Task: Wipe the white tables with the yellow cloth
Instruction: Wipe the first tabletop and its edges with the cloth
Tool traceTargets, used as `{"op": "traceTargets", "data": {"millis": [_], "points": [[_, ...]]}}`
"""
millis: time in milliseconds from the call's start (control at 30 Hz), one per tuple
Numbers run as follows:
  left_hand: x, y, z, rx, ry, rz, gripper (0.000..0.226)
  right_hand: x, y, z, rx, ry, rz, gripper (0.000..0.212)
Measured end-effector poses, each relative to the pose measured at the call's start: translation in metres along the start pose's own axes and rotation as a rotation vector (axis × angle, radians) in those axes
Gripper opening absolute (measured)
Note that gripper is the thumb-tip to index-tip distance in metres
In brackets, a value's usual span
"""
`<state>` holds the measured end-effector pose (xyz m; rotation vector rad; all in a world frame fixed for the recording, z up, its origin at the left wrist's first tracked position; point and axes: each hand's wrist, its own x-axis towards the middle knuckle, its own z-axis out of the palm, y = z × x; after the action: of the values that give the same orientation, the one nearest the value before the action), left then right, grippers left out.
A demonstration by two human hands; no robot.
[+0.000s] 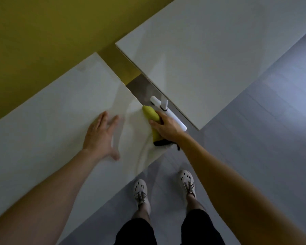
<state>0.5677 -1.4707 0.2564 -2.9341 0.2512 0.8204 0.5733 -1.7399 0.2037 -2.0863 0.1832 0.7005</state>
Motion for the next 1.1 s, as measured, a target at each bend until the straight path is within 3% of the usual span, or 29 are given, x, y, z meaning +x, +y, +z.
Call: {"op": "traceTargets", "data": {"millis": [100,233,300,400,533,667,800,900,1100], "points": [[-0.009,0.0,0.004,0.019,0.05,-0.036,0.163,-0.067,0.048,0.002,0.051,0.011,0.012,0.058],[-0.051,0.016,0.034,-0.056,0.206,-0.065,0.101,-0.07,0.068,0.008,0.08,0.006,0.009,0.057],[-0.071,0.025,0.062,-0.076,0.27,-0.071,0.083,-0.053,0.058,0.001,0.07,-0.035,0.013,0.056],[-0.078,0.032,0.069,-0.125,0.221,-0.072,0.083,-0.037,0.047,-0.001,0.054,-0.033,-0.047,0.055],[-0.076,0.032,0.058,-0.126,0.055,-0.08,0.103,-0.067,0.072,0.013,0.107,0.044,-0.04,0.052],[-0.077,0.024,0.066,-0.037,0.12,-0.013,0.106,-0.108,0.117,0.002,0.07,0.021,0.086,0.054],[-0.075,0.004,0.07,0.065,0.198,0.105,0.102,-0.125,0.114,0.016,0.261,0.217,0.218,0.058],[-0.07,-0.019,0.079,0.135,0.317,0.262,0.089,-0.129,0.085,0.049,0.43,0.438,0.21,0.046],[-0.056,-0.057,0.118,0.038,0.585,0.66,0.06,-0.127,0.002,0.192,0.713,0.865,0.245,0.038]]}}
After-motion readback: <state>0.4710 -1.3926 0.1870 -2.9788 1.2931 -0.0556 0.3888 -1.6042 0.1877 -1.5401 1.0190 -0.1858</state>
